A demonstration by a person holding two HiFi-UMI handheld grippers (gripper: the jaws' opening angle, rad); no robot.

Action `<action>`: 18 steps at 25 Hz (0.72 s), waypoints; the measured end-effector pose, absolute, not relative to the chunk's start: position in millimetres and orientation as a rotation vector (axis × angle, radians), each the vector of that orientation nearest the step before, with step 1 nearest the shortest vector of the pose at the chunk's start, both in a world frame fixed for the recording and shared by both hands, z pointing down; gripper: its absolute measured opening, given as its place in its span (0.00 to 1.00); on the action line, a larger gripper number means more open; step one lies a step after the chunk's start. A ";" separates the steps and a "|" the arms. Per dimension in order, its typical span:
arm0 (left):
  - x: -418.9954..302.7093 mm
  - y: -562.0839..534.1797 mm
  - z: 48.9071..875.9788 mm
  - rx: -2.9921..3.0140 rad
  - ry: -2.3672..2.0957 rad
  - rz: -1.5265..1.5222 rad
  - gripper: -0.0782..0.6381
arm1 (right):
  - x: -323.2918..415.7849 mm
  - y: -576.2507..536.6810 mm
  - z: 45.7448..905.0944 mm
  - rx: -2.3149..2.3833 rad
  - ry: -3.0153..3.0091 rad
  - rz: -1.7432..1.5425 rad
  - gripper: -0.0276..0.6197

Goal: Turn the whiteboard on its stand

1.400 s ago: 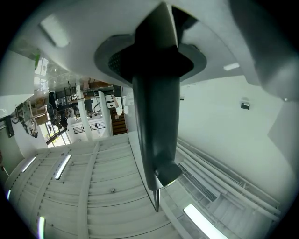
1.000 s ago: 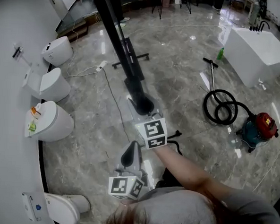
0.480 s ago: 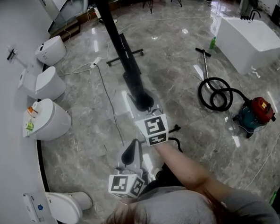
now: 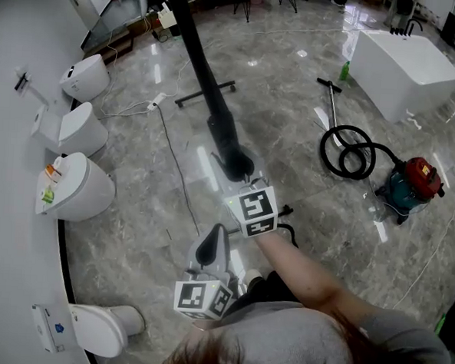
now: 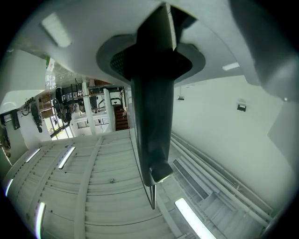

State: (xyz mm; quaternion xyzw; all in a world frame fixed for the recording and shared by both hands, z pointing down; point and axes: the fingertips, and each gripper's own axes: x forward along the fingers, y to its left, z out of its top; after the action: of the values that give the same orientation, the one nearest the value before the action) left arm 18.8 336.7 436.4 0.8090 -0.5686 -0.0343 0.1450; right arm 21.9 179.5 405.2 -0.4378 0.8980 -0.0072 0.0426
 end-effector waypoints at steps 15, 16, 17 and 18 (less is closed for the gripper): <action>37.2 354.3 424.4 2.316 -1.662 -0.135 0.10 | 24.4 215.1 405.2 -1.285 2.796 -0.034 0.31; 37.6 355.3 423.9 2.314 -1.666 -0.136 0.10 | 24.3 217.0 405.4 -1.274 2.804 -0.034 0.31; 38.2 356.0 423.2 2.312 -1.669 -0.138 0.10 | 24.3 218.7 405.8 -1.256 2.815 -0.038 0.32; 39.1 356.5 422.4 2.312 -1.672 -0.140 0.10 | 24.6 219.9 407.2 -1.230 2.833 -0.043 0.33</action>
State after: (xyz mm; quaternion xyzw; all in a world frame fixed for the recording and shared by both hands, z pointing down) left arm 39.1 356.5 422.4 0.8011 -0.5795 -0.0486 0.1418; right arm 24.6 219.9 407.2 -0.3980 0.9169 -0.0138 0.0265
